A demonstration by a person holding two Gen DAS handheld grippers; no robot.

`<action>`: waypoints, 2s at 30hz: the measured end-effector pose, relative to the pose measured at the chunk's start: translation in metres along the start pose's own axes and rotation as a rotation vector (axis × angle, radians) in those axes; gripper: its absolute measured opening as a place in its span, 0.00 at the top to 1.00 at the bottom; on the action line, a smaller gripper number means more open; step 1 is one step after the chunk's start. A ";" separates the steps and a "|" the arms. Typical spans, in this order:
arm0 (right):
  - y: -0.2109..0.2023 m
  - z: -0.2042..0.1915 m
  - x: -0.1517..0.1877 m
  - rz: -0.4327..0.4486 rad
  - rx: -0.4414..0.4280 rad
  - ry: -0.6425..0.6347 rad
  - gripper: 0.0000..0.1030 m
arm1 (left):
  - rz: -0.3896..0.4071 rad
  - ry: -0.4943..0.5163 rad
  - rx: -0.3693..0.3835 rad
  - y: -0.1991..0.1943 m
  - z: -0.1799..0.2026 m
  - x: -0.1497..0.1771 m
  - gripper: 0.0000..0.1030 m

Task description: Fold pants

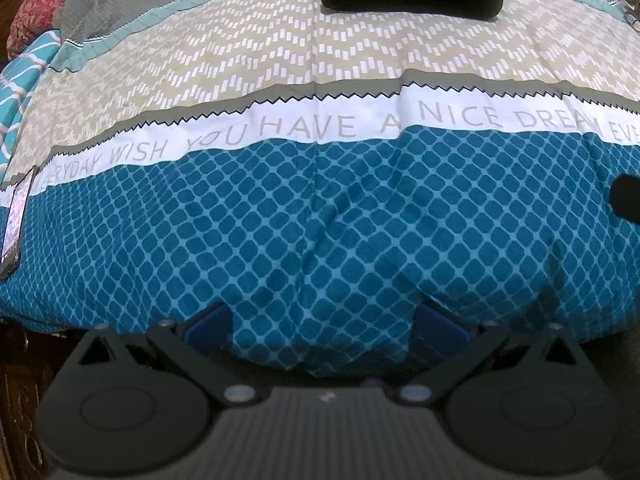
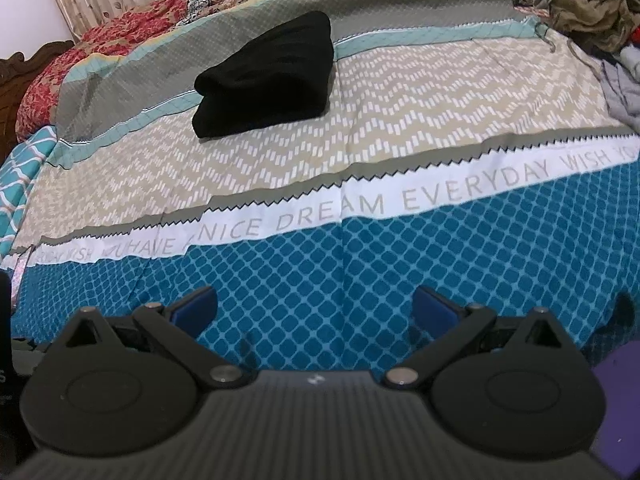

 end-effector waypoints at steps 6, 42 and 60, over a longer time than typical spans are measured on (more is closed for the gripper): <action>0.002 -0.003 -0.010 -0.021 -0.001 0.007 0.00 | 0.042 -0.039 -0.024 -0.011 -0.020 -0.009 0.00; -0.027 0.012 -0.099 0.102 0.074 -0.028 0.00 | 0.255 -0.002 -0.075 -0.120 0.033 -0.129 0.00; -0.017 0.029 -0.110 0.076 0.067 -0.018 0.00 | 0.244 0.018 -0.117 -0.118 0.047 -0.141 0.00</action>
Point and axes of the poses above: each gripper's, at about its wrist camera, not at the fingertips, and y roughly the way its jaws point, z to its right, x to its underside, the point moved 6 cm from there along y, roughly the way its jaws point, and after that the axes turned 13 degrees about -z, right-handed, at the moved point
